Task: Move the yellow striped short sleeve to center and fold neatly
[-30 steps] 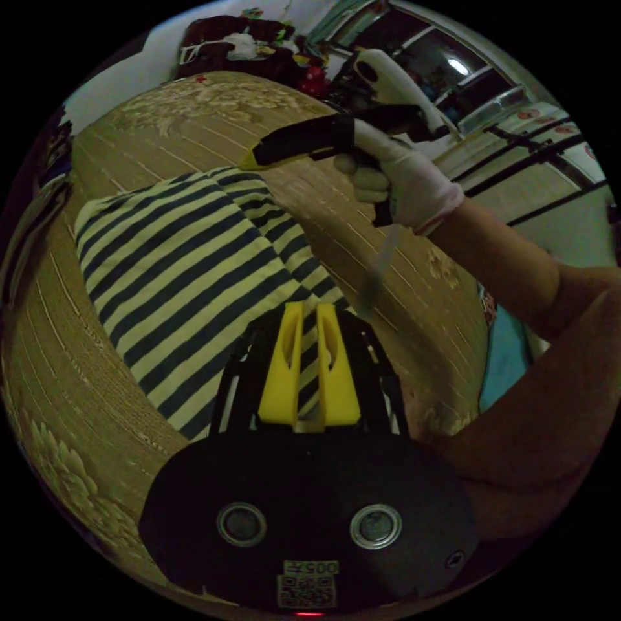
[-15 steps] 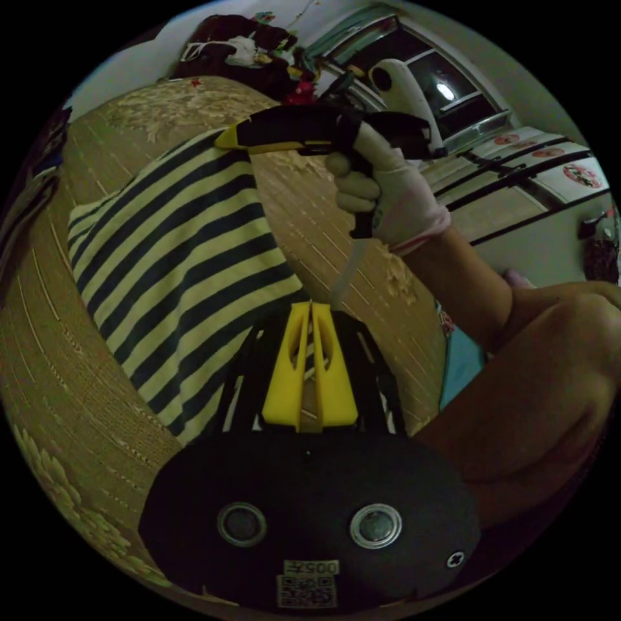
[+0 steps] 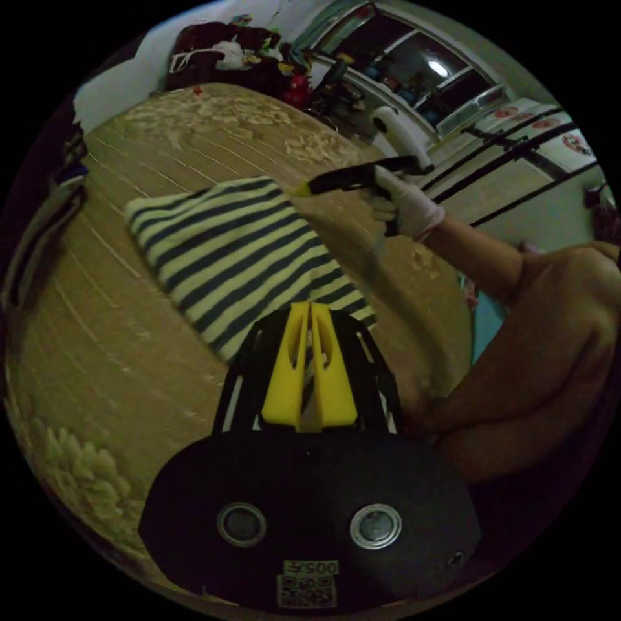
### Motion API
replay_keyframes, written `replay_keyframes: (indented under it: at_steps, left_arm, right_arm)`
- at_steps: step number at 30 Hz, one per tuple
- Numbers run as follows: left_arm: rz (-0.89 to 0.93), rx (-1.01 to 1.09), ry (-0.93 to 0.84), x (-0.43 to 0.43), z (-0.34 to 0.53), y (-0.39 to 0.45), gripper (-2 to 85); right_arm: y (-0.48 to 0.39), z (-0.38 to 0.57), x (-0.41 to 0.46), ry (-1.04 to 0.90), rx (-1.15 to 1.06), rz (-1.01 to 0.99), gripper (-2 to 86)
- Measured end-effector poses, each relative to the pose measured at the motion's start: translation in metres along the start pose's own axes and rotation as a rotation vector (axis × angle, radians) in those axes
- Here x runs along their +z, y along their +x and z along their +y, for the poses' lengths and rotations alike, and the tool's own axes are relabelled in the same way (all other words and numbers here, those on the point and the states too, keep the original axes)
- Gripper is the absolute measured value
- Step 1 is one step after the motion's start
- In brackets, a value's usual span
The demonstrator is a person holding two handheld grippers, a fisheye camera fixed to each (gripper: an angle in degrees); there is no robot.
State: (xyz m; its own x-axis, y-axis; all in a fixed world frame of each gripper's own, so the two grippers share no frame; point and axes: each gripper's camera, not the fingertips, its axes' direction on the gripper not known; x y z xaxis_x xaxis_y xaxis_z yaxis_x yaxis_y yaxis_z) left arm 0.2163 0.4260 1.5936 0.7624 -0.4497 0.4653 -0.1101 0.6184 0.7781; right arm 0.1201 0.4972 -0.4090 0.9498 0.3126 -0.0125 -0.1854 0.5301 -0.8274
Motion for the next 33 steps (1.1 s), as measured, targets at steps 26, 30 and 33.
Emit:
replay_keyframes:
  at_steps: [26,30,33]
  left_arm:
    - [-0.171,0.383,-0.367,-0.043,0.06,-0.072,4.4]
    - [-0.123,0.274,-0.261,-0.092,0.062,-0.109,6.9]
    - [-0.046,0.129,-0.228,-0.121,0.066,-0.157,10.4]
  right_arm:
    - [0.026,0.097,0.017,-0.366,0.023,-0.158,0.4]
    - [0.039,0.1,-0.01,-0.281,0.052,-0.184,3.7]
    - [0.052,0.099,-0.025,-0.218,0.083,-0.271,7.3]
